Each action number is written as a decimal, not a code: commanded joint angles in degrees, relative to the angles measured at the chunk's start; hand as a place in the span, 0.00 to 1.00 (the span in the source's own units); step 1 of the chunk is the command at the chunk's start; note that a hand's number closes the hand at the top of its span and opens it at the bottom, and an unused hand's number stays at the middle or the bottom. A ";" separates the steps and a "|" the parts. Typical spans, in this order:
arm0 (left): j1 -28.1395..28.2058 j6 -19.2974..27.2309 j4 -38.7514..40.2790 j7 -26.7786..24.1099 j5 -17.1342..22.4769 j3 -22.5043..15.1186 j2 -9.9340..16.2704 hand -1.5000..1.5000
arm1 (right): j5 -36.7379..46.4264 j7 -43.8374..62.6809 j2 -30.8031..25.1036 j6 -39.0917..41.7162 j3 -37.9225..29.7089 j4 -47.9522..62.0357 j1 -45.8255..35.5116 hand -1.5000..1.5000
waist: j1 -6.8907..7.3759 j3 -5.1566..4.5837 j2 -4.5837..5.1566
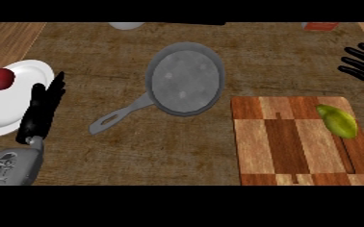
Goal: Pick the pear from the cutting board and place it in the pan
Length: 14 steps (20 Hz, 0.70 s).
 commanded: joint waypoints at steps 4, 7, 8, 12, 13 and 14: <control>-0.44 0.04 -1.47 1.66 -0.21 -0.90 -0.94 0.50 | 12.82 -0.17 -4.04 12.58 4.62 -3.50 -7.37 0.00 | 0.51 0.00 -0.22; 0.45 -0.28 0.12 -0.31 -0.26 0.08 -0.02 0.50 | 18.91 -2.36 -3.95 14.31 5.84 -6.58 -8.05 0.00 | 0.50 0.06 0.07; -0.25 0.42 -1.82 1.97 -0.42 -0.38 -0.43 0.50 | 19.93 -2.66 -4.37 15.28 6.00 -6.49 -8.70 0.00 | 0.54 0.13 -0.13; 0.25 0.83 0.93 -0.56 -0.62 0.71 -0.48 0.50 | 26.45 -5.60 -2.73 16.98 7.69 -11.07 -8.86 0.00 | -0.61 0.02 -0.07; 0.74 -0.14 -0.41 0.19 -0.16 0.56 -0.01 0.50 | 28.36 -7.05 -3.38 18.12 7.51 -12.09 -6.90 0.00 | -1.19 0.09 -0.34; -0.36 -0.10 -0.14 0.74 0.18 1.06 0.03 0.50 | 28.96 -6.77 -2.47 18.74 8.92 -13.63 -7.59 0.00 | -1.44 0.01 -0.43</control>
